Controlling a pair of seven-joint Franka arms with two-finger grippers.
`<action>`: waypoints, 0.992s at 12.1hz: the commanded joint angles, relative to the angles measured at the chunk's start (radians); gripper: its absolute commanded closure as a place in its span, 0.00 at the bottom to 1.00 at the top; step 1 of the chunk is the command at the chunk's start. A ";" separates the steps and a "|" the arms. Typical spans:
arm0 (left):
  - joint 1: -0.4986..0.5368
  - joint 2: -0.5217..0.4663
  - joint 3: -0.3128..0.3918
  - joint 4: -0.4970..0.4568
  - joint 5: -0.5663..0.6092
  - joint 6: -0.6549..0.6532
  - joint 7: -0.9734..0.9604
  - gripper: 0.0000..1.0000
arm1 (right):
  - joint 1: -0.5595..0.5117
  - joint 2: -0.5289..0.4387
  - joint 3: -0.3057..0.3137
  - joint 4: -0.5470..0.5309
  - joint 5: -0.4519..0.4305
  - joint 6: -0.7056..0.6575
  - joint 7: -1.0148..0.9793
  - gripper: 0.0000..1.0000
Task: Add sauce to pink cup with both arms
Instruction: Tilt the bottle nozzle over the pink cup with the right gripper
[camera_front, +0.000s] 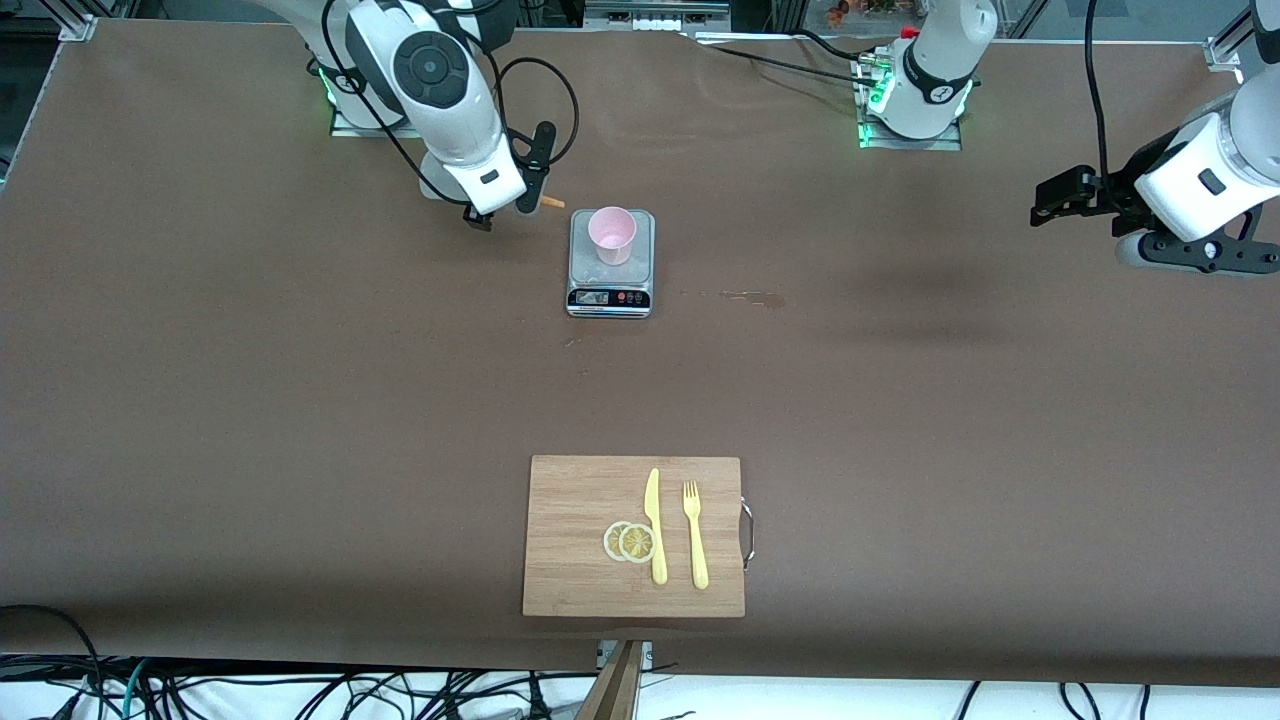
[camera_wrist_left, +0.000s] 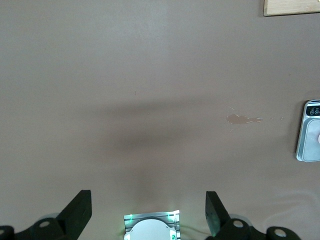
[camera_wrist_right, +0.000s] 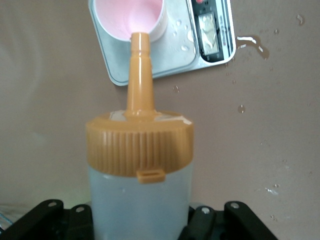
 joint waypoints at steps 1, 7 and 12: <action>0.005 0.008 -0.001 0.022 0.002 -0.012 0.021 0.00 | 0.012 0.049 0.022 0.006 -0.061 0.034 0.086 0.86; 0.005 0.008 -0.001 0.022 0.002 -0.012 0.021 0.00 | 0.084 0.175 0.043 0.093 -0.176 0.028 0.266 0.86; 0.005 0.008 -0.001 0.022 0.002 -0.012 0.021 0.00 | 0.148 0.282 0.068 0.254 -0.258 -0.145 0.381 0.86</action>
